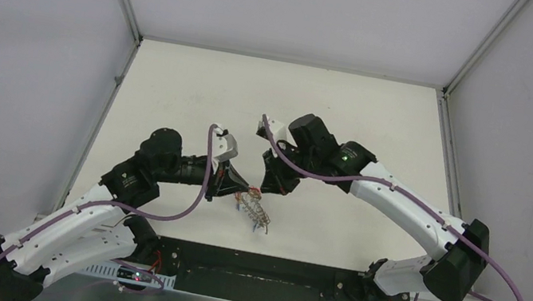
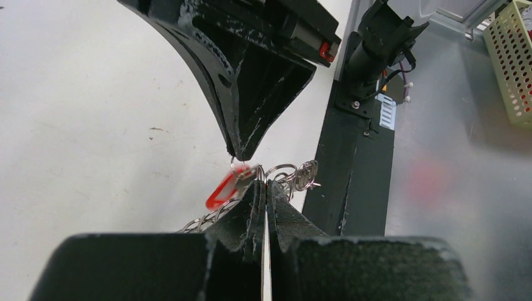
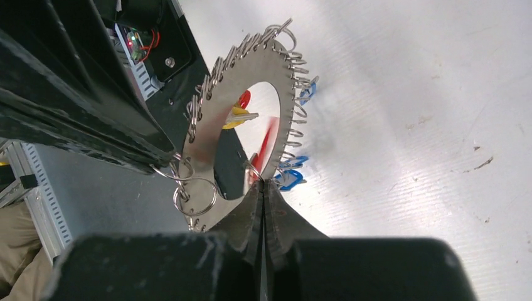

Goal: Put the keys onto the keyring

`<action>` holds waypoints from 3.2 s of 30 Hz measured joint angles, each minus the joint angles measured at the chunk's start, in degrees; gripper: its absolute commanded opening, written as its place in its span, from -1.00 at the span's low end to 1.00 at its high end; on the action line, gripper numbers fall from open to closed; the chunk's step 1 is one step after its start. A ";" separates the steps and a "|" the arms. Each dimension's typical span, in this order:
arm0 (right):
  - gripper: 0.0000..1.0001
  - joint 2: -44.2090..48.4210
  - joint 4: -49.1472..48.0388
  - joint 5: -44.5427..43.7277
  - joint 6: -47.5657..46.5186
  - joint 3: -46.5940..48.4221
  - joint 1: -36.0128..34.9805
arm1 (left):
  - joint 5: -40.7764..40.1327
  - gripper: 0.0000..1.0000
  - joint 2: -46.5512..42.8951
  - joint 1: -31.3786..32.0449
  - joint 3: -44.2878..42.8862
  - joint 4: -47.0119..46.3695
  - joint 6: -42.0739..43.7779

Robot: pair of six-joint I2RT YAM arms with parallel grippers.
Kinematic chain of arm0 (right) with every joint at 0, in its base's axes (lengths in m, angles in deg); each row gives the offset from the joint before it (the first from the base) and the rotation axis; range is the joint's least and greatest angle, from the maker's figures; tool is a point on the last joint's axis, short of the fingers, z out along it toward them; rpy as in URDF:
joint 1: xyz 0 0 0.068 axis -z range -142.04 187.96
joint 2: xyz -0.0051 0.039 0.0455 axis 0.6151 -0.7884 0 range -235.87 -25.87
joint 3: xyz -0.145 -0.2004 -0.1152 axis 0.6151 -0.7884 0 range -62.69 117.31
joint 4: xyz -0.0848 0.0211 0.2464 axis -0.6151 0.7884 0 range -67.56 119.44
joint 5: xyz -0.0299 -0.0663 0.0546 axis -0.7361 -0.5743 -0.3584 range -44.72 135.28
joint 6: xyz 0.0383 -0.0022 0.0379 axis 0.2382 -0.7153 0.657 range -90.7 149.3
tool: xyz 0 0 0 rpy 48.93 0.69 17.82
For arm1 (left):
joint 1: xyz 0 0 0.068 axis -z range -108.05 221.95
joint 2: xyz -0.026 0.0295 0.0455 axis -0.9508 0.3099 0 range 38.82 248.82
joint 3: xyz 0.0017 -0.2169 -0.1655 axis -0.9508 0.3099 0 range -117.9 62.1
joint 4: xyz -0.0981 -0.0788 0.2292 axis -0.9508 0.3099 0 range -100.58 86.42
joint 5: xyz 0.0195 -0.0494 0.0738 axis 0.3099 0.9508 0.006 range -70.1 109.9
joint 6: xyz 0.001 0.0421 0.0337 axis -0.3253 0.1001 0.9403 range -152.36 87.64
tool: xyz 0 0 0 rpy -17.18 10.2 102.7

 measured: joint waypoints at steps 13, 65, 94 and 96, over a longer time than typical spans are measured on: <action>-1.00 1.40 3.04 -0.39 1.64 0.37 -0.04 | -0.13 -1.00 -0.87 0.00 0.87 -0.83 0.11; -1.00 3.32 -1.68 -1.49 10.45 4.37 -0.04 | -6.14 -1.00 -10.45 0.00 11.89 -19.26 -4.48; -1.00 2.49 -2.38 -3.26 12.11 2.01 0.00 | -8.72 -1.00 -11.32 0.00 12.52 -22.71 -7.45; -1.00 2.47 -2.38 -3.26 12.11 2.01 0.00 | -8.72 -1.00 -11.32 0.00 12.59 -22.71 -7.48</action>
